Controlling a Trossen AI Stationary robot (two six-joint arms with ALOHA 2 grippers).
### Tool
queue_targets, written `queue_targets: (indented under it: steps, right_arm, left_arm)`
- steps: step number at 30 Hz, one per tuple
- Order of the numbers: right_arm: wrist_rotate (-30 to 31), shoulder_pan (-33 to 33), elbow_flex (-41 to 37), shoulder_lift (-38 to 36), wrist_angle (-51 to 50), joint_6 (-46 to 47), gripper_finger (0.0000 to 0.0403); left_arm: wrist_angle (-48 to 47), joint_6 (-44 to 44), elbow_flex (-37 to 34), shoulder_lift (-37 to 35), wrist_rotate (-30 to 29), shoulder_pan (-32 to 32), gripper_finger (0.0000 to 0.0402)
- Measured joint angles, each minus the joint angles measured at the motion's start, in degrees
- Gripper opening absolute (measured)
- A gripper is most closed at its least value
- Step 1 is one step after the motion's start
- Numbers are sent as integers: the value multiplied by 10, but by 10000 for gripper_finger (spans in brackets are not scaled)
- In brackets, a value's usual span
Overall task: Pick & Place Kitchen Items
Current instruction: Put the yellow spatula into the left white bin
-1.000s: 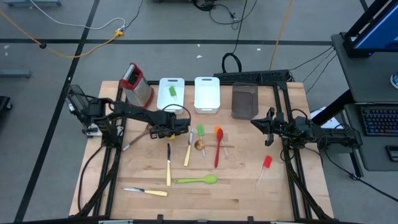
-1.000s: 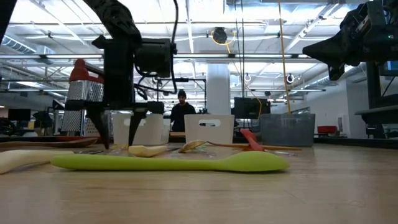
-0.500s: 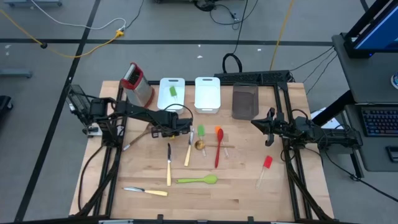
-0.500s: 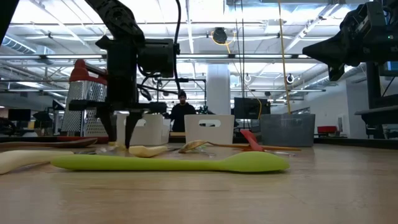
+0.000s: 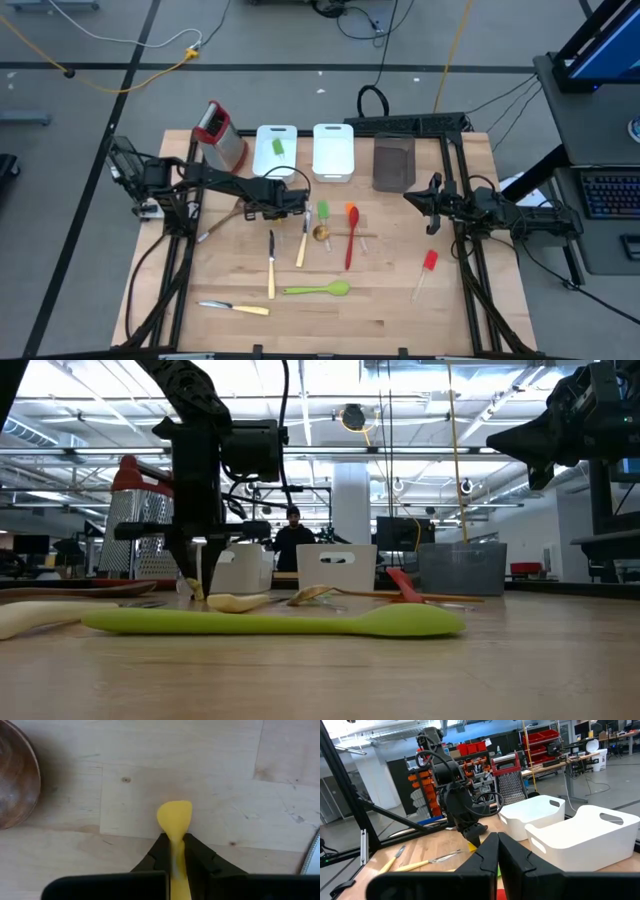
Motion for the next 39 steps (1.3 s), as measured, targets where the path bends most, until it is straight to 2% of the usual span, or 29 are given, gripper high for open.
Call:
queue_targets:
  steps: [9,17,19,24,29,33,36,39]
  right_arm:
    - [0,0,0,0,0,-1,4]
    - [0,0,0,0,0,-2,4]
    - [0,0,0,0,0,-2,4]
    - [0,0,0,0,0,-2,4]
    - [0,0,0,0,0,-2,4]
    - [0,0,0,0,0,-2,4]
    - [0,0,0,0,0,-2,4]
    - [0,0,0,0,0,-2,4]
  left_arm:
    - [-17,8,-2,-84,-26,1,17]
    - [-12,28,-1,-181,-15,-1,17]
    - [6,60,-1,-205,-5,-1,17]
    - [125,140,0,-254,-7,-2,16]
    - [256,186,2,-268,-71,12,16]
    - [311,200,2,-272,-126,44,16]
    - [305,199,2,-272,-171,71,16]
    - [291,197,1,-272,-185,103,16]
